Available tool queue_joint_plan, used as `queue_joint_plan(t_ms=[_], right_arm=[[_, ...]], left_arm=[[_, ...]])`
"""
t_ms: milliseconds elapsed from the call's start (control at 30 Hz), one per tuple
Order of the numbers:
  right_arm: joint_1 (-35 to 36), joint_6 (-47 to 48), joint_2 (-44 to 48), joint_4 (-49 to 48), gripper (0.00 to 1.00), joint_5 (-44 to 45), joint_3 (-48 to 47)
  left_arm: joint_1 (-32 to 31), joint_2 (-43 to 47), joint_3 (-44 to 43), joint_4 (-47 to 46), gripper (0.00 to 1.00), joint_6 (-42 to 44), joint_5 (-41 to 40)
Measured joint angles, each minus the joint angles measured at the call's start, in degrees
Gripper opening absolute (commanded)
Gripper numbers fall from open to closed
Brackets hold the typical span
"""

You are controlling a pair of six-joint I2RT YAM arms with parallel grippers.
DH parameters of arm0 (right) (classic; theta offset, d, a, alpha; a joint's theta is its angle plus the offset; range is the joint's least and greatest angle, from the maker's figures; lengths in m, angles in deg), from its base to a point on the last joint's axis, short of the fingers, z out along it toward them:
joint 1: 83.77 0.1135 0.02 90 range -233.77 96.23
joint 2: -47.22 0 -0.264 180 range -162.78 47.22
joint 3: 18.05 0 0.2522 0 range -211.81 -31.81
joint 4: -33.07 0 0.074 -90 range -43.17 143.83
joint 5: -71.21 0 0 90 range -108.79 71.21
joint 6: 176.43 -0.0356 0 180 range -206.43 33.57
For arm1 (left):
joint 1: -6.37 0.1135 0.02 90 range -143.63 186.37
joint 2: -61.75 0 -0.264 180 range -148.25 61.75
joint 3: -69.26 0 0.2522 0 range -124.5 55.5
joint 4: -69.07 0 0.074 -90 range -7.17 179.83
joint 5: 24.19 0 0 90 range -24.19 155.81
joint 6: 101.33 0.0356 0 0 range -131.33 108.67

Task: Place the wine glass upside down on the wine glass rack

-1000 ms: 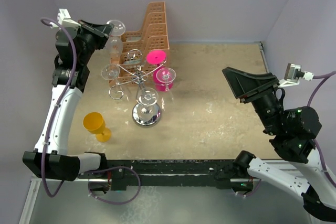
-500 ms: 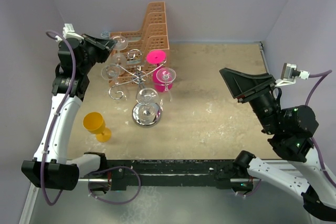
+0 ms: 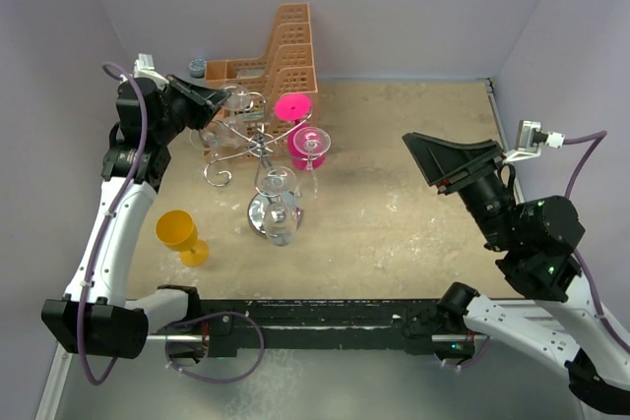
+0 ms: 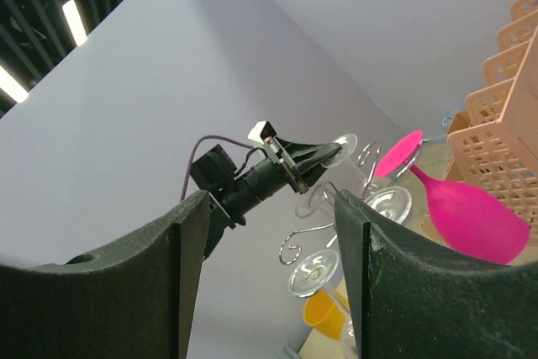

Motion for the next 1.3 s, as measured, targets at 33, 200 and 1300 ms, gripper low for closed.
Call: queue_joint_plan(t_ms=[33, 200, 1300], right_arm=[[0.0, -0.1, 0.0, 0.1, 0.63, 0.0, 0.3], [0.0, -0.6, 0.0, 0.3, 0.63, 0.0, 1.4], [0.0, -2.7, 0.0, 0.4, 0.62, 0.7, 3.4]], left_arm=[[0.0, 0.0, 0.2, 0.2, 0.00, 0.1, 0.4], [0.0, 0.1, 0.3, 0.9, 0.00, 1.2, 2.3], [0.0, -0.8, 4.8, -17.4, 0.00, -13.6, 13.3]])
